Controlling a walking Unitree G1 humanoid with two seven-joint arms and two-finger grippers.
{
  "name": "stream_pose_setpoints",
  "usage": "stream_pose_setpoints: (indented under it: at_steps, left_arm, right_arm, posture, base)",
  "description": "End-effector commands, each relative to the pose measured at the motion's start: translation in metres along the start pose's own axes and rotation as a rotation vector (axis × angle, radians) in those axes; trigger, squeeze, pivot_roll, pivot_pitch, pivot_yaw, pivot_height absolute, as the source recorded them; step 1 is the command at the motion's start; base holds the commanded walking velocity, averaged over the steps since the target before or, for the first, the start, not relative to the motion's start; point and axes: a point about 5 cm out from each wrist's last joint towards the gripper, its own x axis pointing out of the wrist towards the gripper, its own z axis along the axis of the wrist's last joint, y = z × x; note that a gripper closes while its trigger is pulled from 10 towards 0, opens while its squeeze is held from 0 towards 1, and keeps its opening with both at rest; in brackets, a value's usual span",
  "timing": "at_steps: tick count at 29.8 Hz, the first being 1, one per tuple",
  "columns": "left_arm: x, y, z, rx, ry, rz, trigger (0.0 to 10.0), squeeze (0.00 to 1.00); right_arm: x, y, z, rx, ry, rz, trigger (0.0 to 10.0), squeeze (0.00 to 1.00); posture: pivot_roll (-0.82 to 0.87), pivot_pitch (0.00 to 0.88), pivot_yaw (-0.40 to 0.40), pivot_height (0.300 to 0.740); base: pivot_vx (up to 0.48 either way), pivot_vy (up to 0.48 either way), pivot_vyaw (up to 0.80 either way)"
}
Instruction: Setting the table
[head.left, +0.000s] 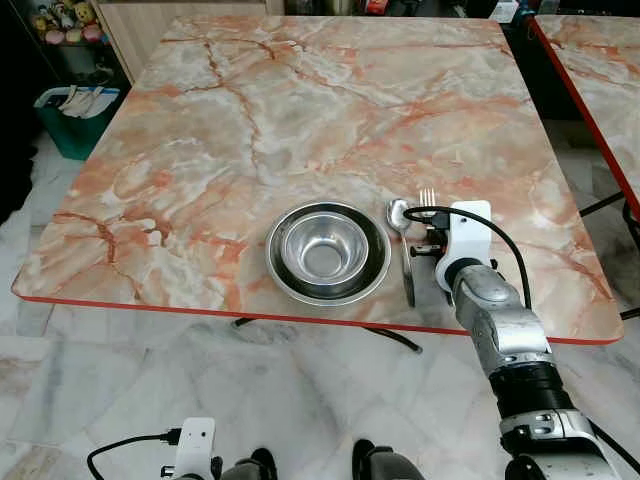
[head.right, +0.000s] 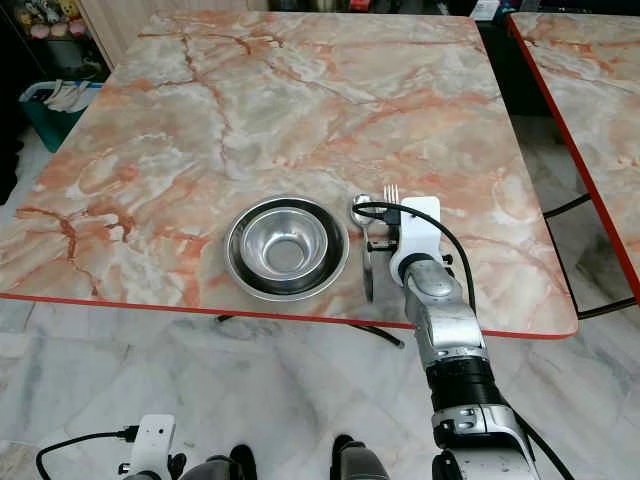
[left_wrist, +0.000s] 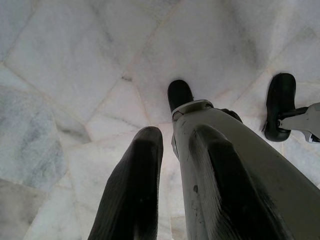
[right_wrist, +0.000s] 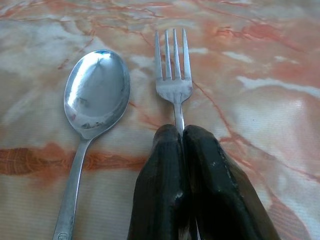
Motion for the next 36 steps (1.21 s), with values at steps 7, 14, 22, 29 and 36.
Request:
stream_pose_setpoints:
  at_steps: [7,14,22,29,36]
  left_arm:
    - [-0.005,-0.002,-0.027,-0.013,0.109,-0.013,10.0,0.0]
    - [-0.005,-0.002,-0.028,-0.014,0.11,-0.015,10.0,0.0]
    - [-0.005,-0.002,-0.027,-0.014,0.11,-0.014,10.0,0.0]
    - [-0.005,-0.002,-0.027,-0.014,0.11,-0.015,10.0,0.0]
    - [-0.005,-0.003,-0.028,-0.014,0.111,-0.015,10.0,0.0]
  right_arm:
    - [0.0,0.001,-0.016,-0.004,0.073,0.006,10.0,0.0]
    - [-0.001,0.0,-0.017,-0.007,0.08,0.005,10.0,0.0]
    - [0.0,0.0,-0.016,-0.007,0.077,0.006,10.0,0.89]
    - [-0.001,0.001,-0.014,-0.004,0.066,0.006,10.0,1.0]
    - [-0.002,-0.002,0.007,0.029,-0.079,-0.015,10.0,1.0]
  posture:
    - [-0.05,0.251,0.0,0.74]
    - [-0.05,0.252,0.001,0.74]
    - [-0.05,0.252,0.001,0.74]
    - [-0.05,0.252,0.001,0.74]
    - [-0.05,0.251,0.001,0.74]
  base:
    - [0.0,0.0,0.0]
    - [0.0,0.0,0.0]
    - [0.0,0.0,0.0]
    - [0.0,0.0,0.0]
    - [0.0,0.0,0.0]
